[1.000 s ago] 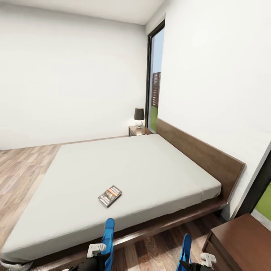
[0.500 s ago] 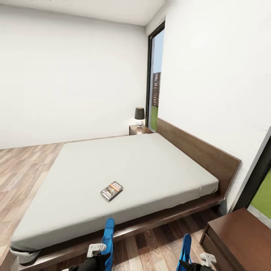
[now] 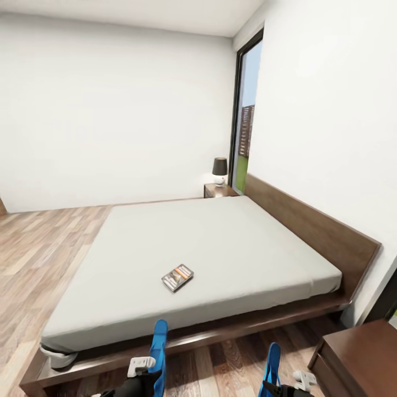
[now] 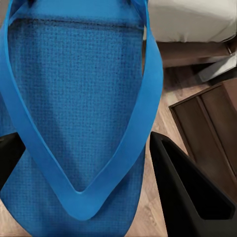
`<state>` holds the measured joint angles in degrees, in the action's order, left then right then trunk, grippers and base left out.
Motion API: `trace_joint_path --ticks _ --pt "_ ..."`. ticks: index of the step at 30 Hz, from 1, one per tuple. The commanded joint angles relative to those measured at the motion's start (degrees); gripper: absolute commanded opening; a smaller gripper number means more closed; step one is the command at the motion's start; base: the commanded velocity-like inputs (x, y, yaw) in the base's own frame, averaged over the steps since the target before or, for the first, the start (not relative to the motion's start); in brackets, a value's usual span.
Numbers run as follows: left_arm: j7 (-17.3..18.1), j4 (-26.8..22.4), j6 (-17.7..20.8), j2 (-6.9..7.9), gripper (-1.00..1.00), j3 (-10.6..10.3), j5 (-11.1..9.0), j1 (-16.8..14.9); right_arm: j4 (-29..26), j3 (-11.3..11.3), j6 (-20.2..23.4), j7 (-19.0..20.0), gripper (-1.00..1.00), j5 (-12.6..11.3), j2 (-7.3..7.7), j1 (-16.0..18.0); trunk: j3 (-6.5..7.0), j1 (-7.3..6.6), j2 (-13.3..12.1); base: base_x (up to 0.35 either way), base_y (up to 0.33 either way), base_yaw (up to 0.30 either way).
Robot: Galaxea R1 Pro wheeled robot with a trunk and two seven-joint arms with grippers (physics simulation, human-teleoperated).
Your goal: In the bedroom, move the book from the bed onto either nightstand, and place the two sandals side by side next to the bed.
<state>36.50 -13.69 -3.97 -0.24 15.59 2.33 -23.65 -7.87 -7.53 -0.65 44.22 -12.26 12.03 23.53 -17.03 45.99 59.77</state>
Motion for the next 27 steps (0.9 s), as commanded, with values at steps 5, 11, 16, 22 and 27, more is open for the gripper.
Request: trace_joint_path --ticks 5,11,16,22,27 --pt "0.2 0.1 -0.2 -0.03 -1.0 0.3 0.3 -0.1 0.0 -0.3 -0.1 0.2 -1.0 0.0 0.01 0.0 -0.07 0.0 0.0 0.0 0.0 0.29" --pt "0.2 0.1 -0.2 -0.02 -1.0 0.3 0.3 -0.1 0.0 -0.3 -0.1 0.2 -1.0 0.0 0.01 0.0 -0.07 0.0 0.0 0.0 0.0 0.29" --pt "0.2 0.1 -0.2 -0.02 -1.0 0.3 0.3 -0.1 0.0 -0.3 -0.1 0.2 -1.0 0.0 0.01 0.0 -0.07 0.0 0.0 0.0 0.0 0.29" --pt "0.2 0.1 -0.2 -0.02 -1.0 0.3 0.3 -0.1 0.0 -0.3 -0.1 0.2 -1.0 0.0 0.01 0.0 -0.07 0.0 0.0 0.0 0.0 0.29" --pt "0.2 0.1 -0.2 -0.02 -1.0 0.3 0.3 -0.1 0.0 -0.3 -0.1 0.3 -1.0 0.0 0.01 0.0 -0.07 0.0 0.0 0.0 0.0 0.287"
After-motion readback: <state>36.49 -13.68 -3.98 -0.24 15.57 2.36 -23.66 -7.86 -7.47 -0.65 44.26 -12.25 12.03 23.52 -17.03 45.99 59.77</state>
